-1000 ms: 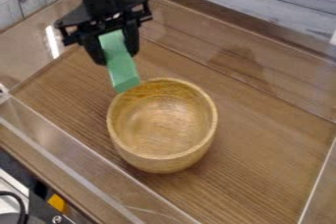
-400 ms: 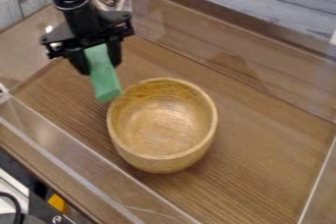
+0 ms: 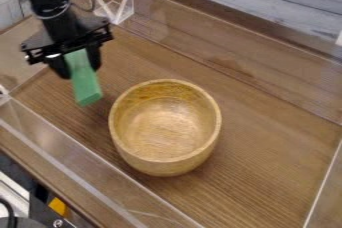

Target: Remove the green block from inside the brown bowl and put it on the table

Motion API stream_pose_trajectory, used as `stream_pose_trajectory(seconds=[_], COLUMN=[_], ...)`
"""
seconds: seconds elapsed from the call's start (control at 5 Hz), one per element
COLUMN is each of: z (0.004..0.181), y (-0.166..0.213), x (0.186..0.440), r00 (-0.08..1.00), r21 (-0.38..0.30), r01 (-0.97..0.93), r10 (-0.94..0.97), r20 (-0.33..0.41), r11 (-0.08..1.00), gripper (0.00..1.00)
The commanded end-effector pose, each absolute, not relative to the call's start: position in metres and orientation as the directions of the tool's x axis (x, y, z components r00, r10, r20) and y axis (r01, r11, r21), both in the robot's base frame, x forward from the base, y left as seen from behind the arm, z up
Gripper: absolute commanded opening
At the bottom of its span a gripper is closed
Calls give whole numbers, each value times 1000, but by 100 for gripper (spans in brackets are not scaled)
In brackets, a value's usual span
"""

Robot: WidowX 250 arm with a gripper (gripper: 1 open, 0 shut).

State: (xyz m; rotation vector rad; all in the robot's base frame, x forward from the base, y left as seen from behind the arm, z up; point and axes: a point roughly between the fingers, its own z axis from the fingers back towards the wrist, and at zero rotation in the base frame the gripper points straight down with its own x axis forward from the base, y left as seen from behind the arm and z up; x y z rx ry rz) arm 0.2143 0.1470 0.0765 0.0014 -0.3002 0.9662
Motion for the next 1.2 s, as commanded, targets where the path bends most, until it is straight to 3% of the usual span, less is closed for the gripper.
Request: stream_pose_trajectory(seconds=[0.0,0.4,1.0], z=[74,65,73], y=[168,188,182], x=[209,197,189], r00=[501,470,485], r21=[-128,-104,-64], r01=[-824,-846,-845], r10=[815,822,810], r20=[291,321,328], r11=[552,523,532], gripper=[0,0,0])
